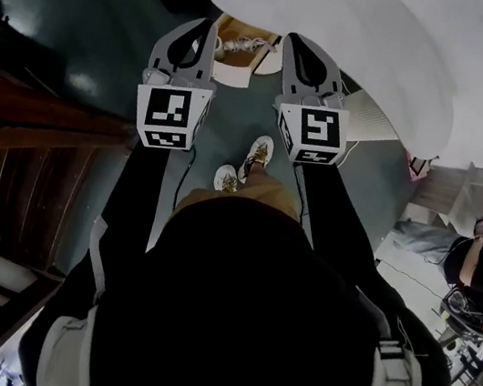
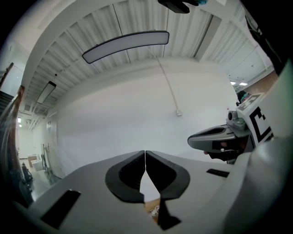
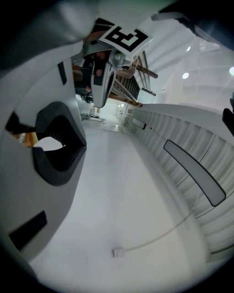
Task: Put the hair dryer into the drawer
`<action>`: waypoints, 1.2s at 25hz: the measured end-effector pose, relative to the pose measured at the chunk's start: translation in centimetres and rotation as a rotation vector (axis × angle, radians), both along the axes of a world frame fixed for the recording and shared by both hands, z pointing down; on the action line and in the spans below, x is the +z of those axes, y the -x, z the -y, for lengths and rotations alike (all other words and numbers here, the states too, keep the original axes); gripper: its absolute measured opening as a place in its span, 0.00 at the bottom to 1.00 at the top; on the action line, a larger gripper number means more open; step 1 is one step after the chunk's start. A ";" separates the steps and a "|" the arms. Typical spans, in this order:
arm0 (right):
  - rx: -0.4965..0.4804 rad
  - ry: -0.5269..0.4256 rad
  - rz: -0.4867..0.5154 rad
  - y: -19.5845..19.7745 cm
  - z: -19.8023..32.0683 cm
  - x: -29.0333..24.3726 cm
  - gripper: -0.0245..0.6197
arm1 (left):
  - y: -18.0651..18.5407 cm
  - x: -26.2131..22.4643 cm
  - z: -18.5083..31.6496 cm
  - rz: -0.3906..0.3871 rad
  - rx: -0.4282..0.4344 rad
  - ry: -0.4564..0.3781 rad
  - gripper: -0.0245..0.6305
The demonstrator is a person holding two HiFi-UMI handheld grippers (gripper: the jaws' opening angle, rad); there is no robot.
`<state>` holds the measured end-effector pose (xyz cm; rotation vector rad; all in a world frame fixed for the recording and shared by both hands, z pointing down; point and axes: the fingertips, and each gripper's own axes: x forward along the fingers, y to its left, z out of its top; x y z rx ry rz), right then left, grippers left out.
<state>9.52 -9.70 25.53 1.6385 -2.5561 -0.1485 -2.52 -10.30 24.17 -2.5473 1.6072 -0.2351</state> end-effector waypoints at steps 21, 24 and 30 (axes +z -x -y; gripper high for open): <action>-0.006 -0.009 -0.009 -0.2 -1.7 -1.1 0.08 | -0.4 -1.5 -2.3 0.016 0.025 -0.043 0.07; -0.009 -0.014 -0.008 -0.2 -1.8 -1.2 0.08 | -0.5 -1.4 -2.5 0.015 0.025 -0.043 0.07; -0.012 -0.015 -0.004 -0.1 -1.9 -1.1 0.08 | -0.4 -1.4 -2.7 0.017 0.022 -0.046 0.07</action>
